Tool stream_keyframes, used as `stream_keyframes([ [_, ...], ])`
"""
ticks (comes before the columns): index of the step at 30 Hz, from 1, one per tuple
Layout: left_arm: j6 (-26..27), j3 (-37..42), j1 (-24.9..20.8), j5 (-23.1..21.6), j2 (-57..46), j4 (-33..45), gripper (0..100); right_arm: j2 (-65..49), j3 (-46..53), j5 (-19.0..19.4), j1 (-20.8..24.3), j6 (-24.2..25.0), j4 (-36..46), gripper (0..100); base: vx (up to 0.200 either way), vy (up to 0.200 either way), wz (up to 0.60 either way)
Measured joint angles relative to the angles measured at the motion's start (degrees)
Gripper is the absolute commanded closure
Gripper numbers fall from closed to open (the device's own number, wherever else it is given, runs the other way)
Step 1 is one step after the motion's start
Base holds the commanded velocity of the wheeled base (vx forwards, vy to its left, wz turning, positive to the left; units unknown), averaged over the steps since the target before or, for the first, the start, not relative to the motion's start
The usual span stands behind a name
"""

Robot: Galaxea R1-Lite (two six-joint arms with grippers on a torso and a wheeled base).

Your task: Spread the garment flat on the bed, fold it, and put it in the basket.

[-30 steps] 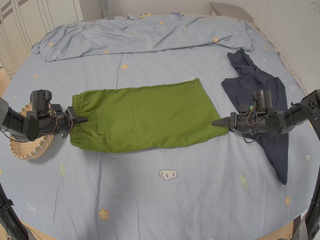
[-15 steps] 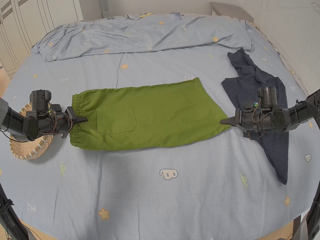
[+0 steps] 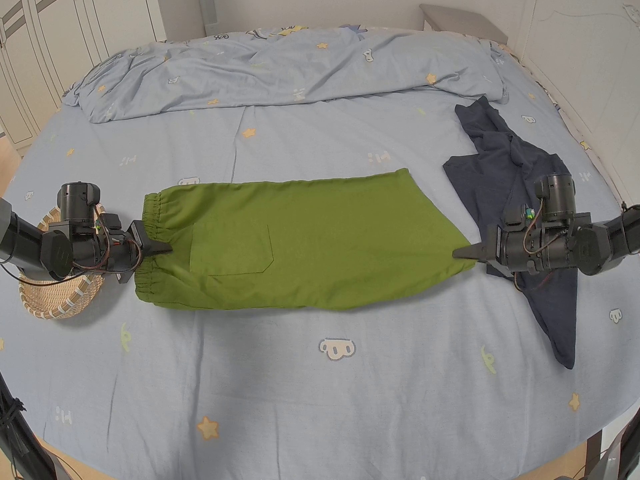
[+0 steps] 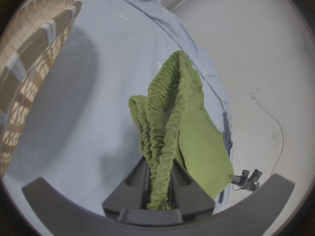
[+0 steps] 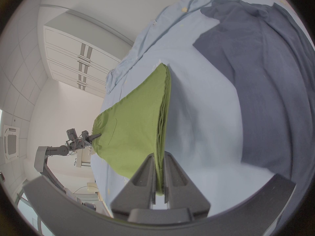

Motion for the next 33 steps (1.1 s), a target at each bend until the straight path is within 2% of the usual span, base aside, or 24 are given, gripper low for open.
stream_keyframes([
  [6,7.5,0.7,1.8,-0.2,-1.9,9.9,100,-5.7,10.6,-0.6,0.7,-0.2,-0.2,100,0.000,0.000,0.00],
  [10,10.7,2.5,3.8,-0.4,-3.3,12.6,100,-8.5,17.6,-1.1,2.4,-0.3,-0.9,100,0.000,0.000,0.00],
  [23,18.2,12.5,8.7,-0.2,-6.4,13.6,100,-11.1,35.6,-6.6,11.5,0.5,-14.1,100,0.000,0.000,0.00],
  [33,20.3,13.7,9.3,-0.1,-7.1,13.6,100,-11.1,39.8,-7.0,12.8,0.4,-14.8,100,0.000,0.000,0.00],
])
